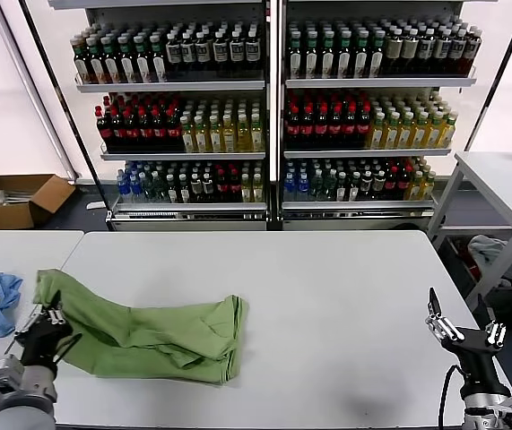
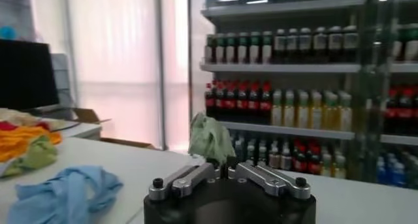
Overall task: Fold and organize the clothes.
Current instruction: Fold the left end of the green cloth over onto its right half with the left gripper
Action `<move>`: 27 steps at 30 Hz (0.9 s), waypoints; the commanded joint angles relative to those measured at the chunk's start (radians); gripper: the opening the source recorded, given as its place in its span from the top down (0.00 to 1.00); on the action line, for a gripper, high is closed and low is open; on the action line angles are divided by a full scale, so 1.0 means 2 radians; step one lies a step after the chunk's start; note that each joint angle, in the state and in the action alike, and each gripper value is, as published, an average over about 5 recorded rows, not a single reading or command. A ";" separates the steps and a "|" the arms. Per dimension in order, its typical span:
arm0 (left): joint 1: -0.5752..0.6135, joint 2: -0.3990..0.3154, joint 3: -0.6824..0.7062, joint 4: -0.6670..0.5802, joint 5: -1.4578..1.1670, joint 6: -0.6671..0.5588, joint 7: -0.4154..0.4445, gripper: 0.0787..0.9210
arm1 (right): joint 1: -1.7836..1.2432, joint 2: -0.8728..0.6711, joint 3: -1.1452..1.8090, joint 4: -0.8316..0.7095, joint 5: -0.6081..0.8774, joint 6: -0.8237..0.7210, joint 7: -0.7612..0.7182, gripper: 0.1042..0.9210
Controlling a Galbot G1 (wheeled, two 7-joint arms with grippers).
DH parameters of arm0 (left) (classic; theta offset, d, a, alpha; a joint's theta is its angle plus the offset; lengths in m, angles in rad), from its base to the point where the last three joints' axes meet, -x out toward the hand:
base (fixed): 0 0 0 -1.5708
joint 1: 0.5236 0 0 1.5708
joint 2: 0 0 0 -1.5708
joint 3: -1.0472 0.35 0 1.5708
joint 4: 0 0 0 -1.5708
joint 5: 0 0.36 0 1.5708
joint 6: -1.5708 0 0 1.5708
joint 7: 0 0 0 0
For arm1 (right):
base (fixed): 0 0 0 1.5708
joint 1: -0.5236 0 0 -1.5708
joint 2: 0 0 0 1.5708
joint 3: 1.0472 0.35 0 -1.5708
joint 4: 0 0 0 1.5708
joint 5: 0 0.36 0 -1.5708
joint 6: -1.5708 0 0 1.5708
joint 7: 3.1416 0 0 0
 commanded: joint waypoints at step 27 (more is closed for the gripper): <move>-0.130 -0.013 0.342 0.049 0.173 0.040 0.039 0.97 | 0.003 0.012 -0.013 0.021 -0.002 -0.014 0.003 0.12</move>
